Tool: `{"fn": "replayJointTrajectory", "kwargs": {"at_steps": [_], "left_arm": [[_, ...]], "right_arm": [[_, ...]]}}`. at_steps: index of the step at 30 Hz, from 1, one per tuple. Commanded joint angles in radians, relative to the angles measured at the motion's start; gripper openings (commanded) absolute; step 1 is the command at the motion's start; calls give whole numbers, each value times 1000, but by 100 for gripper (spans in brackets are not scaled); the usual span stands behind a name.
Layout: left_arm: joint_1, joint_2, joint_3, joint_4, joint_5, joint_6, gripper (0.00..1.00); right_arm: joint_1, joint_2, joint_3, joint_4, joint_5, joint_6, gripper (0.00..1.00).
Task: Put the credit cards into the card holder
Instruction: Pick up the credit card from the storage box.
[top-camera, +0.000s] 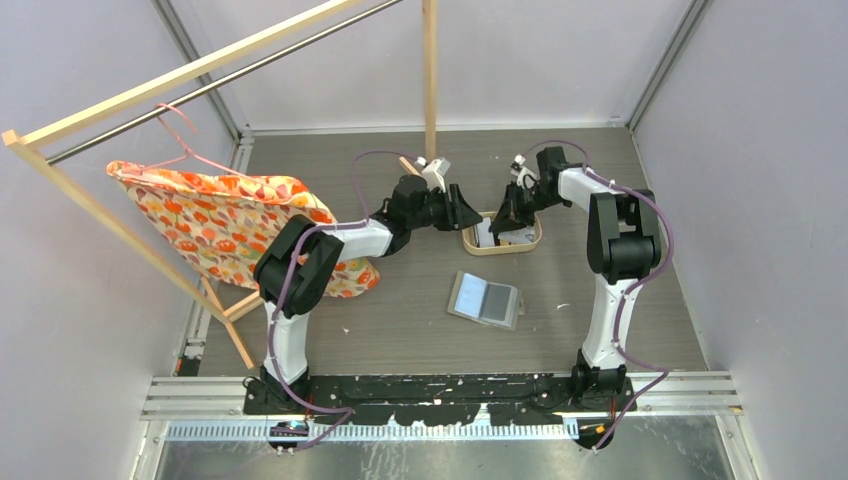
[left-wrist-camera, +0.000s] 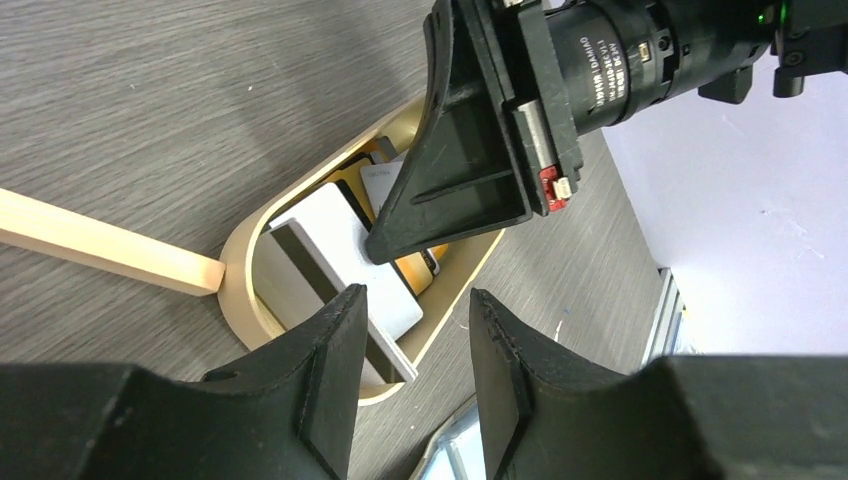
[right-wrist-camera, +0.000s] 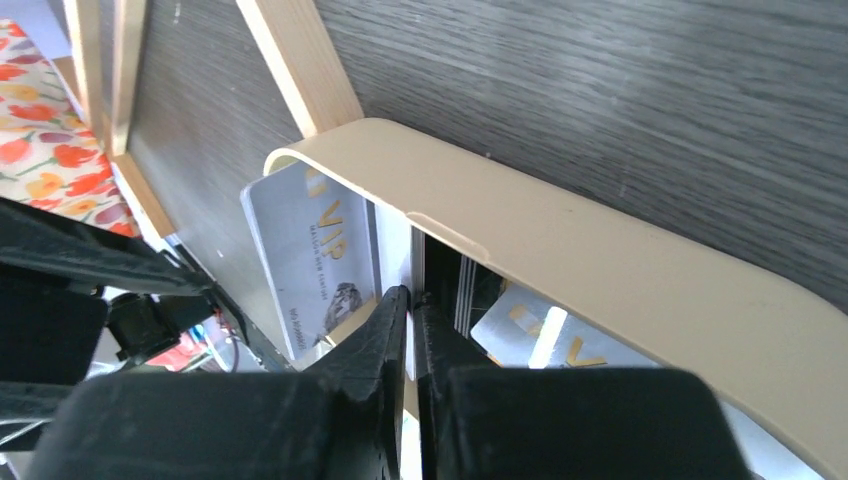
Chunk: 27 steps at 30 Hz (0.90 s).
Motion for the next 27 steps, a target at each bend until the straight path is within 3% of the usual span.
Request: {"fn": "replayJointTrajectory", "kwargs": {"at_steps": [1,5,15,21,27], "left_arm": [[-8,-12,10,-22,-14,23,44],[-11,-4,21,-37,-13,24,44],[-16,12,38,-42,2,23,44],[-17,5,27,-22,10,24,44],[-17,1,15,15,28,19,45]], "right_arm": [[8,-19,9,55,-104,38,8],[9,-29,-3,84,-144,63,7],[13,-19,-3,83,-119,63,15],[16,-62,6,50,-26,11,2],[10,-145,10,1,86,-86,1]]}}
